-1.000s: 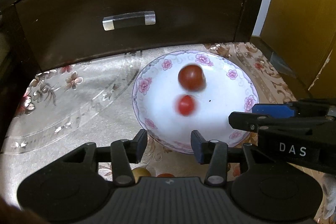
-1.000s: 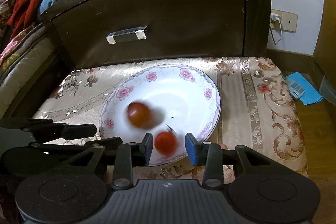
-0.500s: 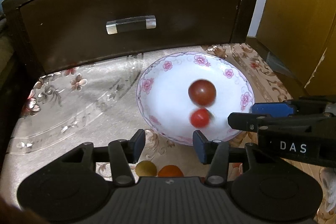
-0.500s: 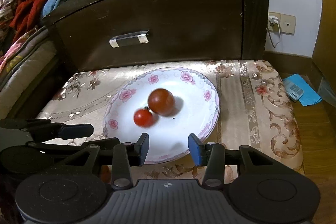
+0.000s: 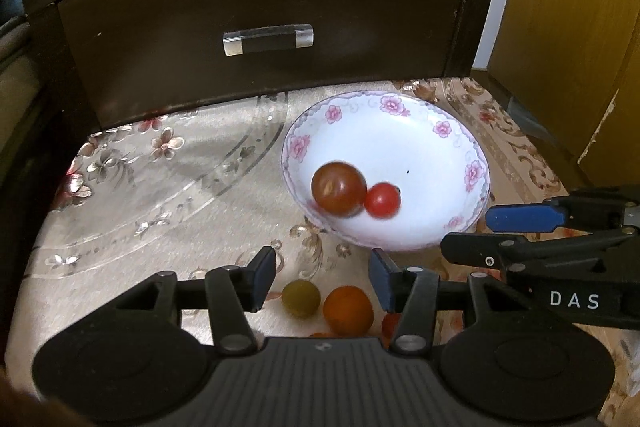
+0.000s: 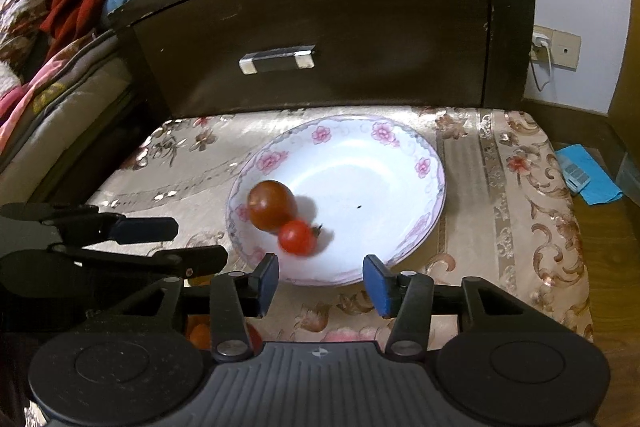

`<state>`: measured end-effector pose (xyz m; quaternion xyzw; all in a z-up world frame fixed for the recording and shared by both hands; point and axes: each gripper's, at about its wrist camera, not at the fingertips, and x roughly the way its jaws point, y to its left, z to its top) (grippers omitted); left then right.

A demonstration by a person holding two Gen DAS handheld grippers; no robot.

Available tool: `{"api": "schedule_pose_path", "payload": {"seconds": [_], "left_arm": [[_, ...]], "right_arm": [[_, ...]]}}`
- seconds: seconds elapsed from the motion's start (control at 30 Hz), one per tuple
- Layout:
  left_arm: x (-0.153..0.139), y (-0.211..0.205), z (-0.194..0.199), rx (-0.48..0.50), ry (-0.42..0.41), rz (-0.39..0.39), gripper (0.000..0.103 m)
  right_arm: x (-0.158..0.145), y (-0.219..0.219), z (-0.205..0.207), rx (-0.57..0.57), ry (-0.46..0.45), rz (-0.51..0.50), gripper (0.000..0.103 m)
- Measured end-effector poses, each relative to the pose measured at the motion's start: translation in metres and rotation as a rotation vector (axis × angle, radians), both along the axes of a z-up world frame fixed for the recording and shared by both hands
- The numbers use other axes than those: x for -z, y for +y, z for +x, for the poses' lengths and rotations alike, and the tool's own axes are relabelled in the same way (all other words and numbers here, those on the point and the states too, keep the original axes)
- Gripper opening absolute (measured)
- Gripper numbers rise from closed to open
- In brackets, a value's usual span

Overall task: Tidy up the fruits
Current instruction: 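Move the left tool to the brown kiwi while the right tool approaches a cherry tomato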

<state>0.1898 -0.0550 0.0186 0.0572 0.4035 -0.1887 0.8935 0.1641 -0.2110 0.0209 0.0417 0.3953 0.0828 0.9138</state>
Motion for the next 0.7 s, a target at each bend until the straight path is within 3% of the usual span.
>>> {"api": "schedule_pose_path", "payload": {"seconds": [0.7], "left_arm": [[0.015, 0.058, -0.028, 0.018, 0.028, 0.03, 0.059]], "right_arm": [[0.02, 0.032, -0.023, -0.173, 0.09, -0.047, 0.043]]}}
